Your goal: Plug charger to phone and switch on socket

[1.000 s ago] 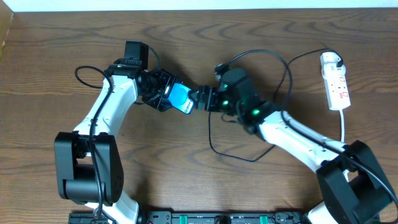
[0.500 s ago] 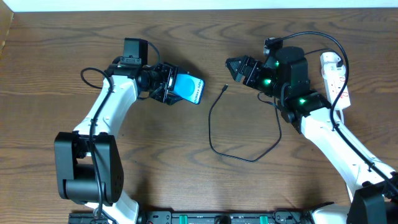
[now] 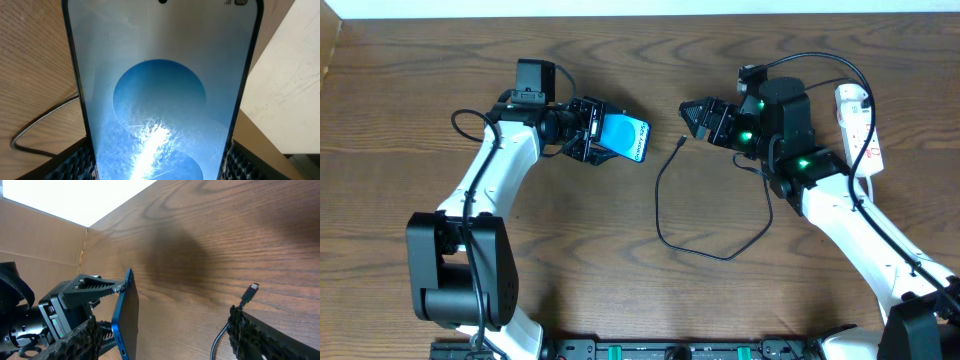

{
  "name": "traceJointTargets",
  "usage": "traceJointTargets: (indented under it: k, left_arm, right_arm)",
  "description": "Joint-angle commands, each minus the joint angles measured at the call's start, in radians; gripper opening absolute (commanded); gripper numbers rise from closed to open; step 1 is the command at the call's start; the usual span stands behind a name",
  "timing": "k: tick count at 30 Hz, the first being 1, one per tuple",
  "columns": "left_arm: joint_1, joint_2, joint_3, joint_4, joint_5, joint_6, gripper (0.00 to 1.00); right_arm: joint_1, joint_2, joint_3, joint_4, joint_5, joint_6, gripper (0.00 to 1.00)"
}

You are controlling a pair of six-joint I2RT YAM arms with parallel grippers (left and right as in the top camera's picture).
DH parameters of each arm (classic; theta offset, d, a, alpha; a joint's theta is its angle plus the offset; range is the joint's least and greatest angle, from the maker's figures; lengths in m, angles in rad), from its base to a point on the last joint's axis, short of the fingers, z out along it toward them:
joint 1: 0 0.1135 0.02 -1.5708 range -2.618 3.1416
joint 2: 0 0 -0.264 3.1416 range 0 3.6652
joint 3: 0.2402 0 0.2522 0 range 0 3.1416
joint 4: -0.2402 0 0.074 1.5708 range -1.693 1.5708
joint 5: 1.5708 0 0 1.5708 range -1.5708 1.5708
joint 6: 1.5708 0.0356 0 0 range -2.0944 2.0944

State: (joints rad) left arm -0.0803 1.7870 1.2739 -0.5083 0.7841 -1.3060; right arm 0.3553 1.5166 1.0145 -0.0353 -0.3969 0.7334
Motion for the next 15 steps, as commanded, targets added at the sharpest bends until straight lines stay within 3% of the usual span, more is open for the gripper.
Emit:
traceJointTargets:
  k: [1,4,5,10,15]
  left_arm:
    - [0.006,-0.007,0.007,0.006,0.035,-0.005,0.66]
    - [0.006,-0.007,0.008,0.006,0.040,-0.005,0.66]
    - [0.006,-0.007,0.007,0.006,0.043,-0.005,0.65]
    - [0.006,-0.007,0.007,0.006,0.043,-0.005,0.65]
    - [0.006,-0.007,0.007,0.006,0.043,-0.005,0.65]
  right_arm:
    - [0.014,-0.001,0.011,-0.003,-0.015,-0.032,0.80]
    - [0.013,-0.001,0.011,-0.011,-0.008,-0.032,0.79]
    - [0.012,0.000,0.011,-0.042,0.053,-0.013,0.76]
    - [0.003,0.000,0.011,-0.167,0.255,0.037,0.77]
    - [0.008,0.006,0.011,-0.177,0.219,-0.030,0.75]
